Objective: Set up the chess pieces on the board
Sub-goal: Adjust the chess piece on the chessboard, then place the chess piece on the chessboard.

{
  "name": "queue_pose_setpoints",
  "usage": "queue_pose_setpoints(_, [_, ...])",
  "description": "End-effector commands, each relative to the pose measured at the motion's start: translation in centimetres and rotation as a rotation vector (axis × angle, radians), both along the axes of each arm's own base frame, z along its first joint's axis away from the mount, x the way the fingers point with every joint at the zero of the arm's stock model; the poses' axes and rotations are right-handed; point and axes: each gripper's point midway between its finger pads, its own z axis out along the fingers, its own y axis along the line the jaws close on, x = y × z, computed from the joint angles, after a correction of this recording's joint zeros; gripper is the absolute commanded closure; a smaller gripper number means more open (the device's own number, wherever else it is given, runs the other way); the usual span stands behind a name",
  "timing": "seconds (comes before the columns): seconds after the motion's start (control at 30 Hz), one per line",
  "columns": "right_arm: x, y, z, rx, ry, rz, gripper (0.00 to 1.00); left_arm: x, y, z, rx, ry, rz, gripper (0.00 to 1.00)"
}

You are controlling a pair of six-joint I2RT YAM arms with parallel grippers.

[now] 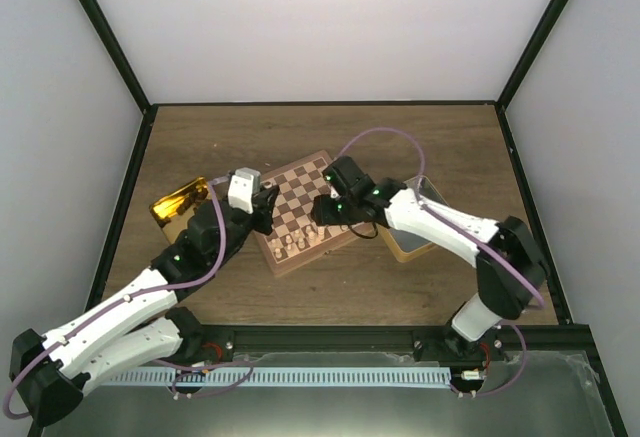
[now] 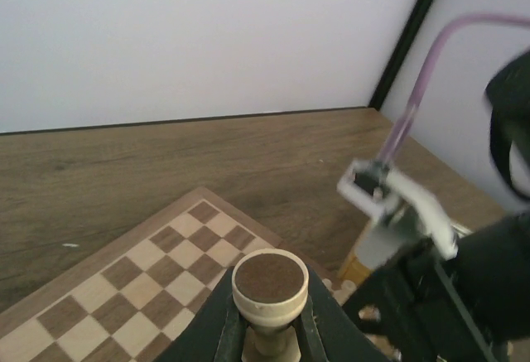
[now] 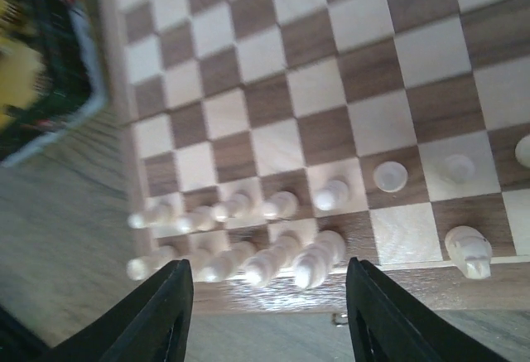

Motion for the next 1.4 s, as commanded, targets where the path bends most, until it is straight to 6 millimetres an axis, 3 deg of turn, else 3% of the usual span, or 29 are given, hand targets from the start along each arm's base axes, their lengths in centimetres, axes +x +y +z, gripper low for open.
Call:
queue_pose_setpoints(0.0, [0.9, 0.2, 7.8, 0.151, -0.126, 0.009, 0.46, -1.2, -2.3, 2.1, -0.012, -0.059, -0.158, 0.93])
queue_pose_setpoints(0.13, [-0.3, 0.5, 12.9, 0.346, -0.193, 0.149, 0.43, -2.9, -4.3, 3.3, -0.001, -0.1, -0.318, 0.93])
queue_pose_setpoints(0.27, [-3.3, 1.5, 18.6, 0.537, -0.288, 0.361, 0.4, -4.8, -5.8, 4.2, 0.01, -0.141, -0.464, 0.94])
queue_pose_setpoints(0.4, [-5.1, 1.7, 20.6, 0.614, -0.295, 0.438, 0.4, -6.5, -6.8, 4.9, 0.014, -0.179, -0.58, 0.93])
queue_pose_setpoints(0.6, [-7.1, 1.6, 21.4, 0.664, -0.291, 0.528, 0.41, -6.6, -7.5, 5.2, 0.054, -0.19, -0.625, 0.94])
queue_pose_setpoints(0.77, [-7.0, 1.1, 21.8, 0.617, -0.325, 0.523, 0.43, -5.8, -7.9, 4.0, 0.144, -0.121, -0.624, 0.94])
queue_pose_setpoints(1.13, [-5.8, 1.3, 18.5, 0.472, -0.217, 0.499, 0.57, -4.3, -8.6, 1.1, 0.372, -0.028, -0.655, 0.94])
queue_pose_setpoints(1.23, [-5.3, 1.6, 16.9, 0.431, -0.15, 0.483, 0.71, -4.1, -8.8, 0.8, 0.41, -0.023, -0.674, 0.94])
queue_pose_setpoints(1.37, [-6.0, 2.1, 15.9, 0.443, -0.059, 0.513, 0.77, -3.2, -8.5, 0.6, 0.45, -0.035, -0.63, 0.94])
